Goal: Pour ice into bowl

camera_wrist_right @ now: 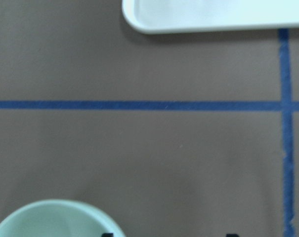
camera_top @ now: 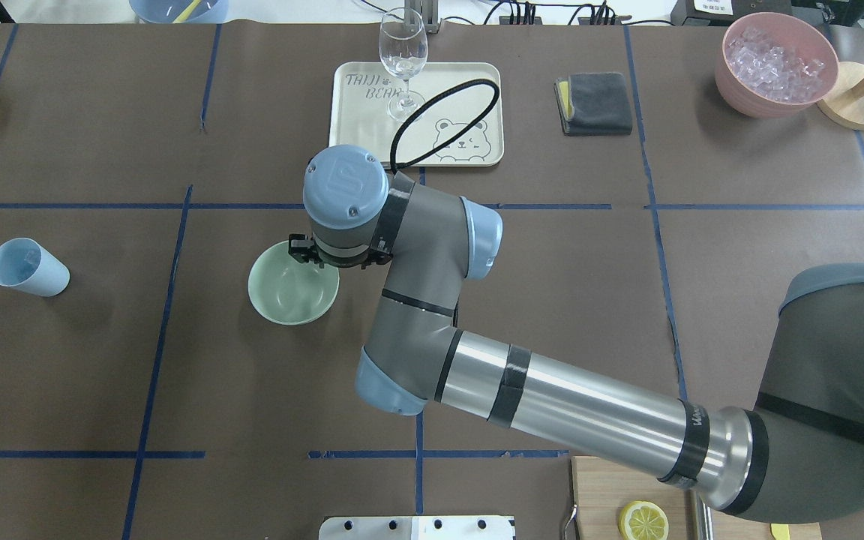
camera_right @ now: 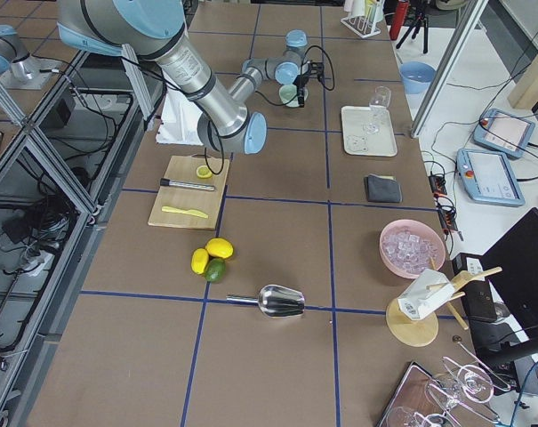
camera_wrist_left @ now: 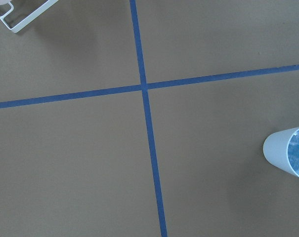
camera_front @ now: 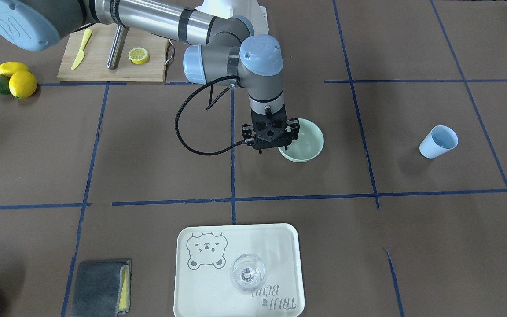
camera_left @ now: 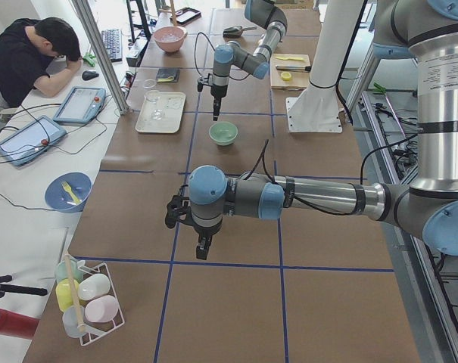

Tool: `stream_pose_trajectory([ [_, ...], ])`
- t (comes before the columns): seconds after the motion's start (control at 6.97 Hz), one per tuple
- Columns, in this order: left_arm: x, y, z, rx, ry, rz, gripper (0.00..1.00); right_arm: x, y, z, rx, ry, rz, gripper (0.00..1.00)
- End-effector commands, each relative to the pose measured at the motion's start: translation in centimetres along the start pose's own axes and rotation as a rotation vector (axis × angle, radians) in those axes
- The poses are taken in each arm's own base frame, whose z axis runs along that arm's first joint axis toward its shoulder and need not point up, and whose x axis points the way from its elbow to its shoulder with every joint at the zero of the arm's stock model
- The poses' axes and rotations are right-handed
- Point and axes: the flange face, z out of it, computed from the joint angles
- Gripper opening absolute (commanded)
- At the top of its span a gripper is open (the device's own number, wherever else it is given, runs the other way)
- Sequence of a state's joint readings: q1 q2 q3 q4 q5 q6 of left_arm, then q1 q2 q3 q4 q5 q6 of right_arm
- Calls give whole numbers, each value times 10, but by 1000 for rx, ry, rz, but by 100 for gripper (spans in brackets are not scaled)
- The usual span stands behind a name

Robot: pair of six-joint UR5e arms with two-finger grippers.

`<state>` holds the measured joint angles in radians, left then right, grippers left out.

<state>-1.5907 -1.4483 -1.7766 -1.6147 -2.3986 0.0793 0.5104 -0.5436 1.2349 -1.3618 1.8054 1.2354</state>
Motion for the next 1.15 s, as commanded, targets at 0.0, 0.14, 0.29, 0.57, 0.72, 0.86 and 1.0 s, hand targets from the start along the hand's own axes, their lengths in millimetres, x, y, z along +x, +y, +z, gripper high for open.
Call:
stream_pose_trajectory([
  [0.0, 2, -3, -2, 39, -10, 44, 100, 93, -59, -32, 49, 91, -48, 100],
  [0.14, 5, -6, -4, 44, -10, 50, 100, 159, -74, -56, 74, 103, -187, 100],
  [0.29, 11, -15, -9, 84, -11, 93, 100, 241, -101, -83, 18, 77, -263, 100],
  [0.57, 15, -19, -11, 136, -13, 156, 100, 399, -156, -137, -31, 69, -398, 100],
  [0.72, 18, -21, -13, 162, -15, 182, 100, 484, -168, -160, -52, 83, -456, 100],
  [0.86, 21, -23, -17, 185, -16, 207, 100, 560, -170, -189, -64, 99, -486, 100],
  [1.0, 32, -27, -26, 263, -15, 288, 100, 635, -160, -215, -89, 89, -527, 100],
])
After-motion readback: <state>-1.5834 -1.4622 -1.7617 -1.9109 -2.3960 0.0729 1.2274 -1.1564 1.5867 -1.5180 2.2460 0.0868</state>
